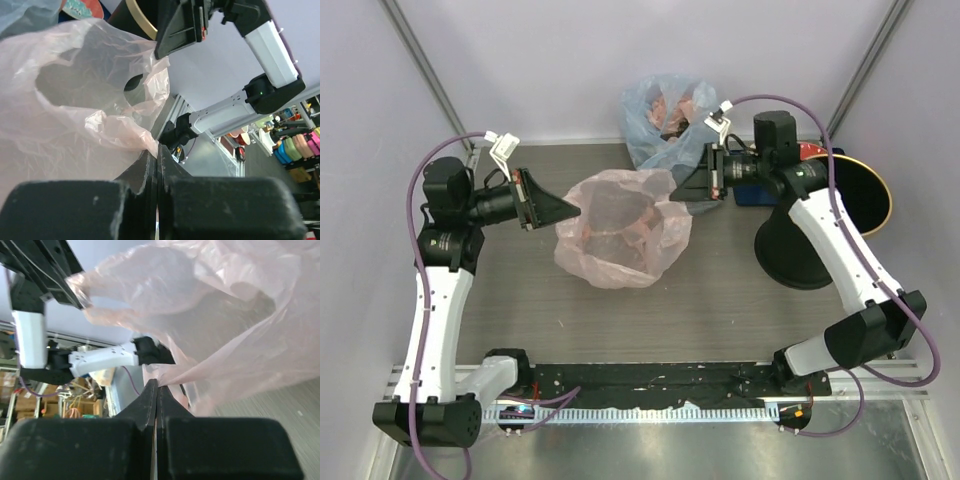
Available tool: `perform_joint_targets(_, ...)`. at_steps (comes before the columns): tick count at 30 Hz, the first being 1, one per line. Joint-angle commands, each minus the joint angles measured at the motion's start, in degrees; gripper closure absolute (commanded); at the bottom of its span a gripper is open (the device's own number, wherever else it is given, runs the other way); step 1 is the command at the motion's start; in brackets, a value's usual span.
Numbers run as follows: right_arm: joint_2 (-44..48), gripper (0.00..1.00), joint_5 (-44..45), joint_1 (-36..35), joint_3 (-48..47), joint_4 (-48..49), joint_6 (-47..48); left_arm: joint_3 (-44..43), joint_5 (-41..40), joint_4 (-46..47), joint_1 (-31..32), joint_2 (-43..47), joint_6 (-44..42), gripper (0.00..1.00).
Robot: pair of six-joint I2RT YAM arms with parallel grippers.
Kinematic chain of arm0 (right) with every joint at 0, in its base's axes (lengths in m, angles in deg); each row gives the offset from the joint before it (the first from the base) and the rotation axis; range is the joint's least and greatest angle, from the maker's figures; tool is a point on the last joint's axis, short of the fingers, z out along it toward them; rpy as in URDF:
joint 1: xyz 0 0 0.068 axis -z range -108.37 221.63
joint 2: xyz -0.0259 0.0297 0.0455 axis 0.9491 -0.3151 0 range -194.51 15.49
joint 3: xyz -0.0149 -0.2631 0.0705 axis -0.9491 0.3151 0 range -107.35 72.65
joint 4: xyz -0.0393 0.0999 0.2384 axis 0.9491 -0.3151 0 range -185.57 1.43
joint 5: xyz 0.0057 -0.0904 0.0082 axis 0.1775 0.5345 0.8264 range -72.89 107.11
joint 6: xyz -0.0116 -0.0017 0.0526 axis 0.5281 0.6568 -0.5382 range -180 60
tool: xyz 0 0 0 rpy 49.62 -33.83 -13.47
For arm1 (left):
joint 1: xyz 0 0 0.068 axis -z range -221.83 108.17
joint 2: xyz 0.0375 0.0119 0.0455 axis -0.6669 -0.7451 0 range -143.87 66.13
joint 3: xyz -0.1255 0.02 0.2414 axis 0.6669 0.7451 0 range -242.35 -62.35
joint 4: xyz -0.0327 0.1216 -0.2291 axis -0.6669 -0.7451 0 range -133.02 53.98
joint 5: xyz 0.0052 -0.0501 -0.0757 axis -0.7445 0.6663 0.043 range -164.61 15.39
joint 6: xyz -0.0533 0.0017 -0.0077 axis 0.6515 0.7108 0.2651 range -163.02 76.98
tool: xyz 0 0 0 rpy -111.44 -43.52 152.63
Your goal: Put the trash bags into the trash bin
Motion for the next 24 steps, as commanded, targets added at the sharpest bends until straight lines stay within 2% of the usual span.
perform_joint_targets(1,-0.03,0.99,-1.07,-6.26,1.69,30.95,-25.80,1.98,-0.24,5.75,0.96,1.60,1.62,0.96)
perform_joint_targets(4,-1.52,0.99,1.21,-9.86,1.51,34.47,-27.73,4.52,-2.35,8.38,4.11,3.54,1.71,0.87)
perform_joint_targets(5,-1.61,0.99,1.57,-10.57,1.86,37.09,-28.61,5.23,-3.14,9.26,6.65,3.80,2.06,0.75)
perform_joint_targets(7,-1.87,0.99,2.80,-12.50,3.00,38.96,-30.28,7.68,-5.42,12.59,9.38,4.33,3.72,0.62)
perform_joint_targets(8,-1.79,0.99,3.15,-12.95,3.36,40.45,-30.72,8.66,-6.04,14.18,11.40,4.25,4.60,0.51)
perform_joint_targets(11,-1.09,0.99,4.82,-14.27,5.55,43.17,-32.22,12.87,-8.50,23.05,13.69,3.98,10.22,0.37)
perform_joint_targets(13,-0.65,0.99,6.22,-14.80,6.87,43.62,-32.13,15.51,-10.26,31.11,14.58,3.28,14.34,0.34)
perform_joint_targets(16,-0.03,0.99,7.28,-15.76,8.19,44.68,-32.31,17.45,-12.19,37.72,16.60,2.14,18.31,0.27)
perform_joint_targets(24,-0.65,0.99,9.13,-17.52,8.89,47.40,-32.75,18.60,-17.20,39.86,24.16,-0.76,18.23,0.23)
